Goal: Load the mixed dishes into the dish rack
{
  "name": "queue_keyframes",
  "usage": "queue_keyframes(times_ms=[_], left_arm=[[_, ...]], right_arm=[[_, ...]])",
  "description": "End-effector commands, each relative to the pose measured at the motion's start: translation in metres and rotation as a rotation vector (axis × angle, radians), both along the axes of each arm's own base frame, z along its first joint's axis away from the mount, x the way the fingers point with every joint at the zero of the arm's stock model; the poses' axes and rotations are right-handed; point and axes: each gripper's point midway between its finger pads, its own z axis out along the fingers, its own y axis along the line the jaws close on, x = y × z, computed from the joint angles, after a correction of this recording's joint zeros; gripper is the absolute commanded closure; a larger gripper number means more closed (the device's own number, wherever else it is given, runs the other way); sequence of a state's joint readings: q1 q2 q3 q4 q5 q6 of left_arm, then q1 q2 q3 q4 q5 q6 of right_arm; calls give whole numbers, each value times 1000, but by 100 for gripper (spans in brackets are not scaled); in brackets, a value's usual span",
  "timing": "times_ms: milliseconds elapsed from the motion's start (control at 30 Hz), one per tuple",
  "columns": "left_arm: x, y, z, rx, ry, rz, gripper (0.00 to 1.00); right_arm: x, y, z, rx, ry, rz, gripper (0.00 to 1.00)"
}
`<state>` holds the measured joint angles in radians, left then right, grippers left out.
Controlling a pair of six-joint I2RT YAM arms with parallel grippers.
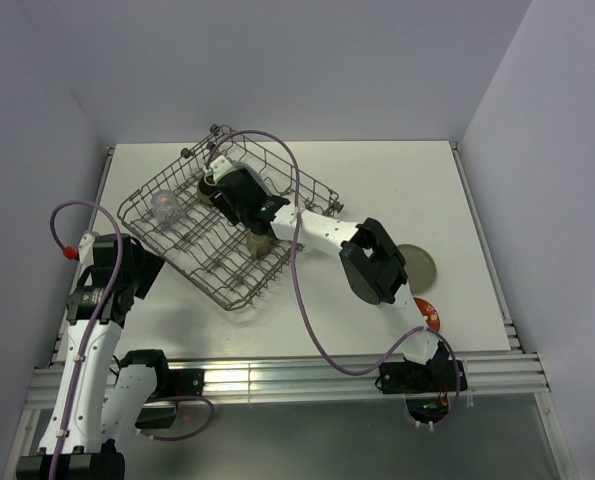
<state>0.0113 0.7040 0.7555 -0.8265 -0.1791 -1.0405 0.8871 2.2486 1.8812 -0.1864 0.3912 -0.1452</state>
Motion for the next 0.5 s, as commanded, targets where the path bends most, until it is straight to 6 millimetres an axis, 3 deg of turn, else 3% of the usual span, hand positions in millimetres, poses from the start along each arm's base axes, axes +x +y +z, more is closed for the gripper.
queue_keyframes(times_ms=[0,233,267,300,333,400,433,467], left_arm=[[9,-13,5,-12,-42,-94,43],[15,-34,12,-66,-102,-212,42],[14,-42,13,-71,-108,-245,42],[14,-45,15,-74,-119,-260,41],[16,-49,19,-81,-139,-279,41],[16,-58,22,-92,-152,-315,39],[17,-64,25,-106,-164,-343,39],[17,-72,26,-117,-170,-376,38]], right_arm=[[5,0,51,94,-71,-23,25],[0,-23,101,143,-138,-95,16],[-2,-34,122,173,-167,-143,15],[-4,-41,130,185,-178,-167,14],[-9,-53,144,215,-191,-194,3],[-11,-74,154,234,-199,-245,0],[-14,-86,147,240,-166,-282,0],[-17,-99,158,280,-154,-318,0]])
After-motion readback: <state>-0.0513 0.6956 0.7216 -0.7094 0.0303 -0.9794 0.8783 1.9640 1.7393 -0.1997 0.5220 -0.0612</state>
